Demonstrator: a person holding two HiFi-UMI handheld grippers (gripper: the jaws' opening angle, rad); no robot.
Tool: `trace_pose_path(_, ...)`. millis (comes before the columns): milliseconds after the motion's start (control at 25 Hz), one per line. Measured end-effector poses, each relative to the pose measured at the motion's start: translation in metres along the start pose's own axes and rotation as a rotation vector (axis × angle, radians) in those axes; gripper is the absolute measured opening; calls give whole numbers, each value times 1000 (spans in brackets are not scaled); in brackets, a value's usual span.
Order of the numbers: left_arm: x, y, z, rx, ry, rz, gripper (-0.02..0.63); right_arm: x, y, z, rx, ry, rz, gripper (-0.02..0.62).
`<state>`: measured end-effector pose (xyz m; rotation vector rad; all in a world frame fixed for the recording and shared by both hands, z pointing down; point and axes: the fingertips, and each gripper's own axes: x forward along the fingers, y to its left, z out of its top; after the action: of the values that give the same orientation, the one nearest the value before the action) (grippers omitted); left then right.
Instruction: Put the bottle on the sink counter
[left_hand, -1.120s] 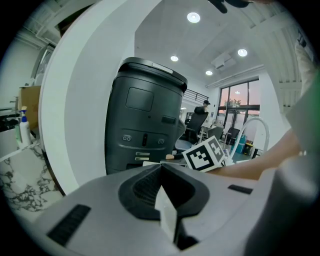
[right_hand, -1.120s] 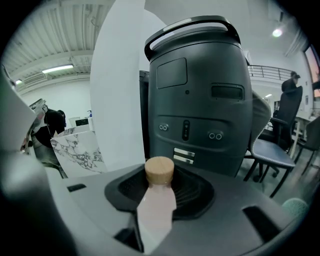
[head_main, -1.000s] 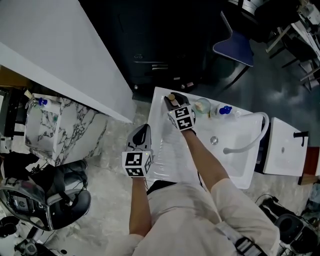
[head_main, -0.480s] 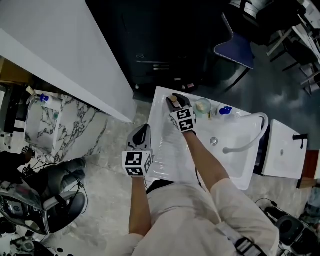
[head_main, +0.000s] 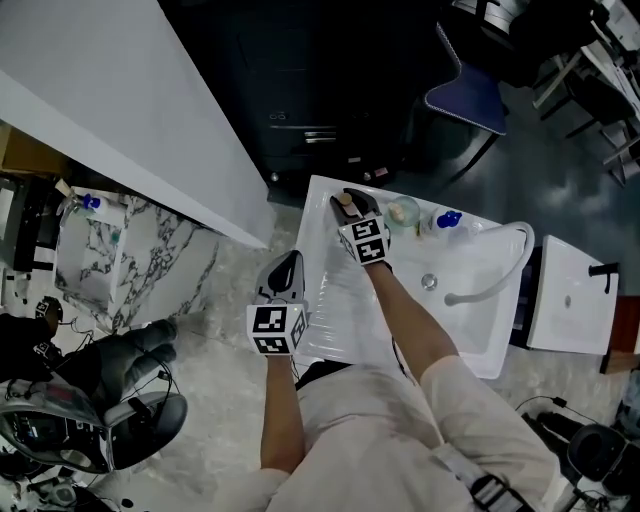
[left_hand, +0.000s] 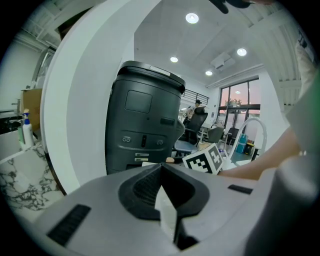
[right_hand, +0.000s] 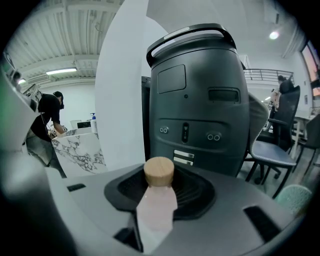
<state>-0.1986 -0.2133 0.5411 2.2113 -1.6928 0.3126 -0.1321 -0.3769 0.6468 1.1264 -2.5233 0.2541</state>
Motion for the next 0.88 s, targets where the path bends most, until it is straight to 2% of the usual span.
trace_pose_path(120,-1,-5,-3,13,11,-12,6,0,2,1,21,-3,15,140)
trace_pose_path(200,-2,-8,-3,18,18,-19,6,-2,2,4,31,-8,28,182)
trace_pose_path(360,-4,-10,-1,19,22,-27,6,-4,-1,5,45,9,22,225)
trace_pose_path(480,-4,-11,2,24,21,-34,6,-6,2,4,49,24,24,230)
trace_pose_path(600,-3,-14,4,23,20,-44,6,-10,5,4,54,30,34,270)
trace_pose_path(880,-1,-23,7,20,12,-68,6,-32,15,2,61,26,38,282)
